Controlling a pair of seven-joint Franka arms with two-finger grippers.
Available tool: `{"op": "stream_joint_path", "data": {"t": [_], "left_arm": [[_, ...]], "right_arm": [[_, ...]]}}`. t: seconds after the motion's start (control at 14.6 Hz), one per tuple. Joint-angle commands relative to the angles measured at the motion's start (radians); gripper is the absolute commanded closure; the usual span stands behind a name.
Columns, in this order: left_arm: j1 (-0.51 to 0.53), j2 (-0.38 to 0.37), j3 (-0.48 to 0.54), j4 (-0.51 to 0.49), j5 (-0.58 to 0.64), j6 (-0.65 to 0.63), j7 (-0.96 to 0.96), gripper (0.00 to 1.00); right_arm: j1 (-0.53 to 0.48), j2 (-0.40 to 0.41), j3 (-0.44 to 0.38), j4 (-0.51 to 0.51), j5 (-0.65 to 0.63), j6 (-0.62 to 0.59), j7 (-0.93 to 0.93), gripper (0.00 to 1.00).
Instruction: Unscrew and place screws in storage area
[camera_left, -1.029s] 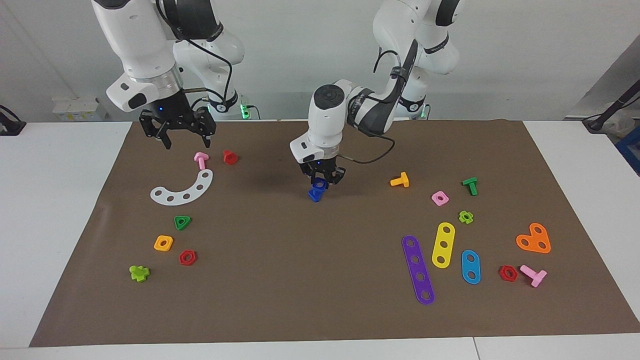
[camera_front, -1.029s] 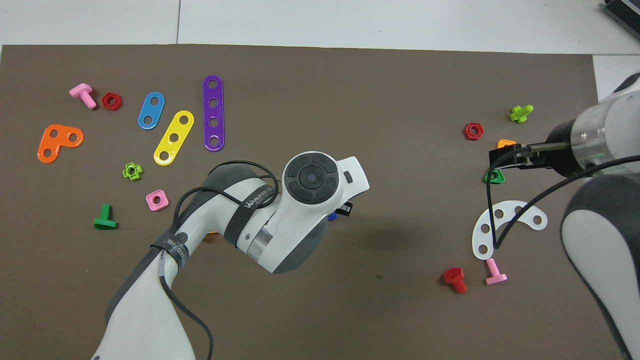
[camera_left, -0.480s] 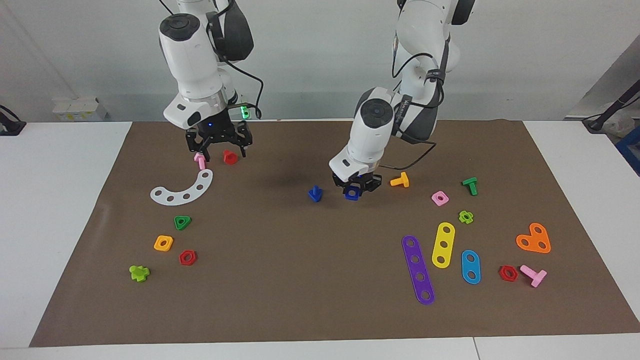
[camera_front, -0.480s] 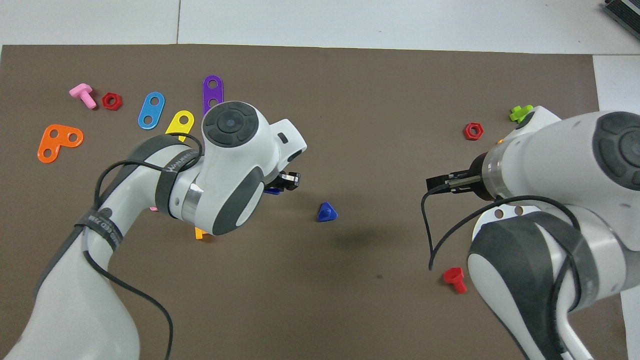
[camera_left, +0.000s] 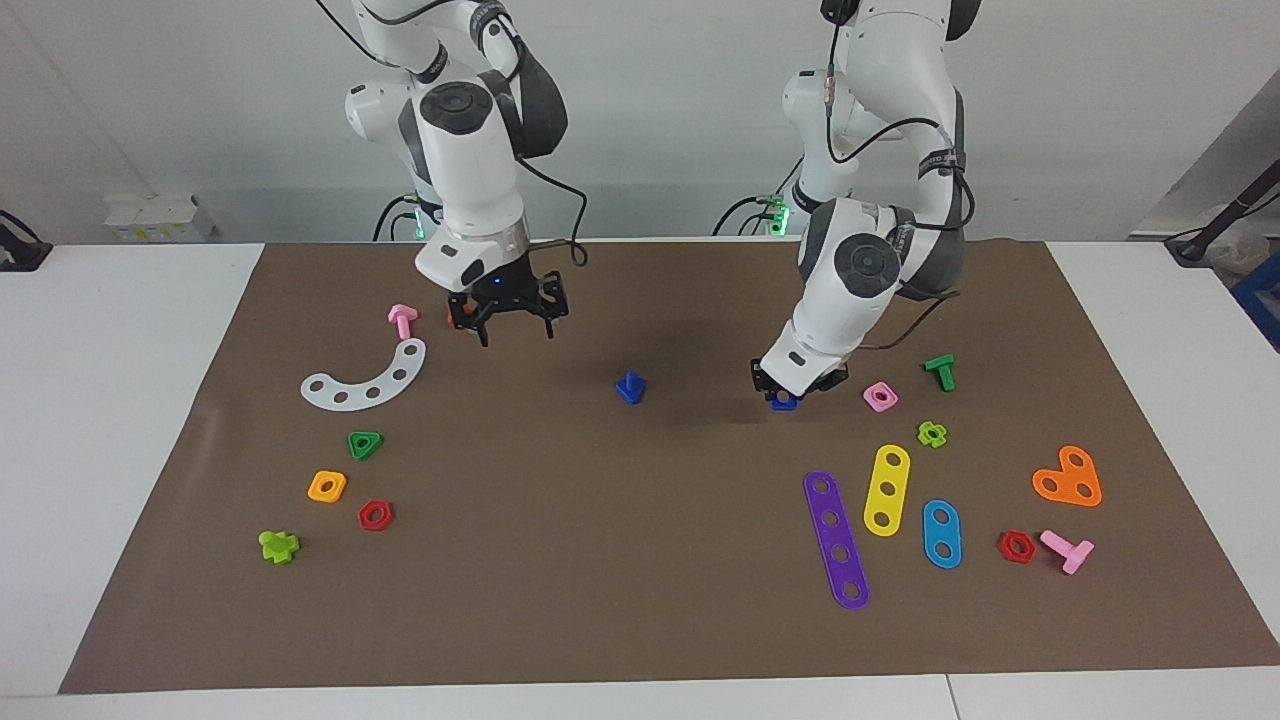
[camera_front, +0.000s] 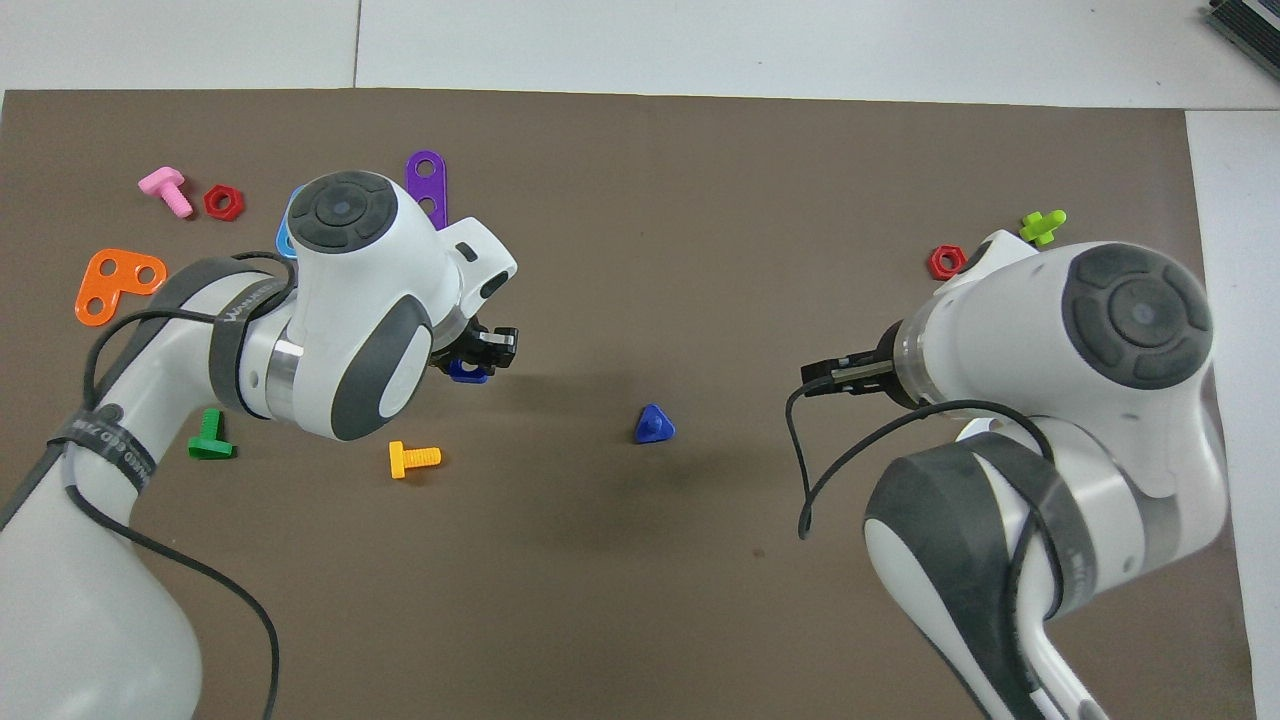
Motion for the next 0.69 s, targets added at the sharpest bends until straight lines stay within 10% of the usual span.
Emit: {"op": "stream_joint_path", "data": {"t": [0.0, 0.62], "left_arm": [[0.048, -0.055, -0.006, -0.123, -0.017, 0.119, 0.063, 1.00], [0.109, -0.090, -0.006, -0.267, -0.017, 0.293, 0.143, 1.00]], "right_arm": [[0.056, 0.108, -0.003, 0.002, -0.001, 0.117, 0.065, 0.04], [0.242, 0.275, -0.003, 0.030, -0.018, 0.291, 0.310, 0.07]]}}
